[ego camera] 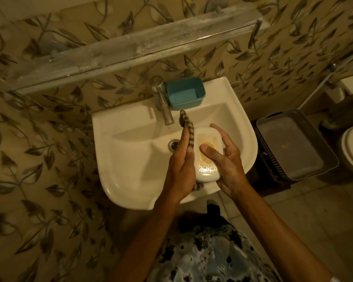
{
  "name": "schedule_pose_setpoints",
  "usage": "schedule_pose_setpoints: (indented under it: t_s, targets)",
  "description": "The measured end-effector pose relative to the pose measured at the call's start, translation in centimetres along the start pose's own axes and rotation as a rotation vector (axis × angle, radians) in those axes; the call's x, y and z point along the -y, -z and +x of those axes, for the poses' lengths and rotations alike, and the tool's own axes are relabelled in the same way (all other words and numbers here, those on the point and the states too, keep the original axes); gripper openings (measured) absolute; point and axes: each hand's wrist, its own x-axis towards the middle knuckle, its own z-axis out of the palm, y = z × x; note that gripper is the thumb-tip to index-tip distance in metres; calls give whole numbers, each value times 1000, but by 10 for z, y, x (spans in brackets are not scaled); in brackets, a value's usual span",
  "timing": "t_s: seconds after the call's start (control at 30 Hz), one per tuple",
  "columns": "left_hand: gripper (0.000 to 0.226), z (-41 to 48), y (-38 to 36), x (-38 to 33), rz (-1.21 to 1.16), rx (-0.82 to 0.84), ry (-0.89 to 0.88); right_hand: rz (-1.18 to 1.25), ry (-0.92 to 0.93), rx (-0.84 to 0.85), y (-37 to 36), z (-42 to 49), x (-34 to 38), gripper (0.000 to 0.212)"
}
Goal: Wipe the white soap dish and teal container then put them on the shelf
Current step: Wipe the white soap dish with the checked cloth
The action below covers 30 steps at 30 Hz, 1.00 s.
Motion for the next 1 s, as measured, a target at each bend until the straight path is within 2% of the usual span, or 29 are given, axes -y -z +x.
schedule_pose_setpoints:
  t_s: [0.07, 0.13, 0.3, 0.37, 0.5, 0.67, 0.8, 0.9, 1.0]
  targets:
    - [49, 14, 9, -2, -4, -15, 30, -56, 14, 57, -1, -3, 0, 64]
    - [49, 17, 10, -3, -27, -1, 4, -40, 26, 43, -4, -4, 0, 62]
    - [51, -28, -21, 6, -87, 20, -16, 113, 30, -220, 0, 5, 1, 59]
    - [55, -39, -29, 12, -44, 26, -7, 90, 30, -255, 4, 7, -2, 56]
    - [59, -22, -24, 9, -91, -27, 12, 25, 22, -135, 4, 13, -2, 57]
    - [50, 19, -1, -1, -183, -131, 111, -164, 69, 127, 2, 22, 9, 65]
    - [37, 37, 20, -10, -177, -77, 97, -284, 41, 313, 9, 30, 17, 70]
    - [27, 40, 23, -11, -141, -5, 97, -380, 16, 331, 14, 40, 26, 86]
    - [17, 42, 22, -11, -212, -38, 87, -506, -36, 172, 16, 46, 30, 105]
